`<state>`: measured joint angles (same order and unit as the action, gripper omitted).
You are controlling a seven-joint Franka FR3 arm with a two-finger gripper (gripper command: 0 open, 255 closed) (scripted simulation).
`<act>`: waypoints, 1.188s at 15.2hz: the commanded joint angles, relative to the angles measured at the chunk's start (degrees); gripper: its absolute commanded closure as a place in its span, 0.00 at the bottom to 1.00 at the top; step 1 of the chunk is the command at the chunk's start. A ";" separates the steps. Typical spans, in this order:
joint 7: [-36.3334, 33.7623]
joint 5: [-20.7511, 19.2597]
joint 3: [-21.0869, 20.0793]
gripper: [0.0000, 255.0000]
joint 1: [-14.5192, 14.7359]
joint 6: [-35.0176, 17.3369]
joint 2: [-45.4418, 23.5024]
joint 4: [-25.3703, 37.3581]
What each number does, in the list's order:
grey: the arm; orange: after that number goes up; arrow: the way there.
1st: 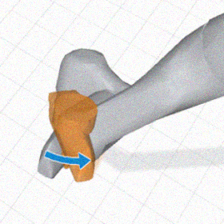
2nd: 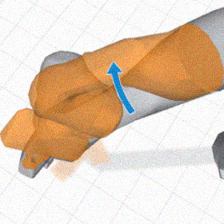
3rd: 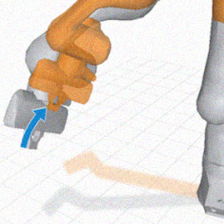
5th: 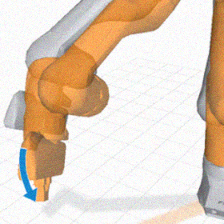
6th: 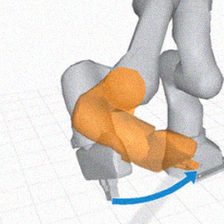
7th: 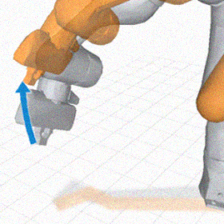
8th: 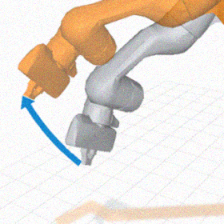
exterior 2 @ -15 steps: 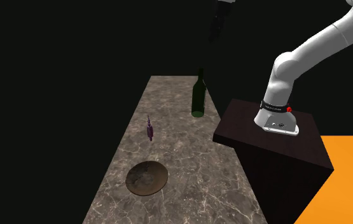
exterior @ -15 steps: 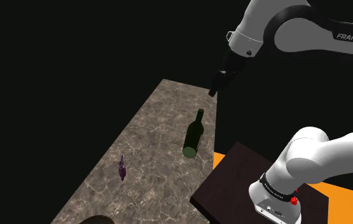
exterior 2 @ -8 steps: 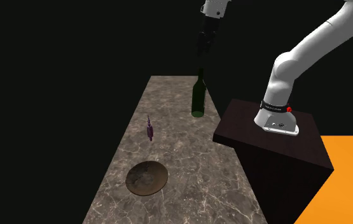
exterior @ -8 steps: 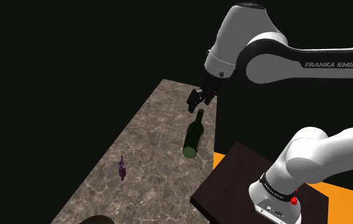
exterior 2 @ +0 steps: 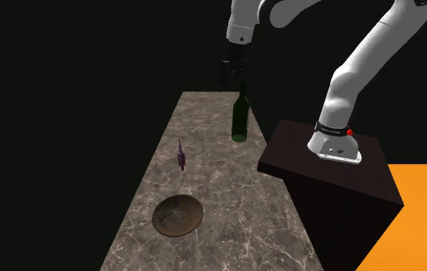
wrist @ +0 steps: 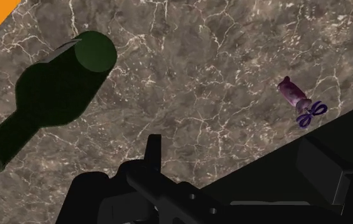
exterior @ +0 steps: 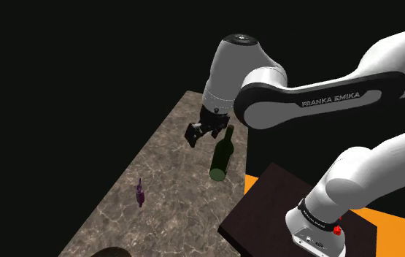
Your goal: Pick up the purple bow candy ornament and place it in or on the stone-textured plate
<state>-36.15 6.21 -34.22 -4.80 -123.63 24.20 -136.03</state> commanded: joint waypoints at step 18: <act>-52.42 -43.98 -6.21 0.00 8.61 -0.92 -54.46 32.04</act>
<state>-86.97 -36.28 -41.59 1.97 -125.32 -27.54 -106.66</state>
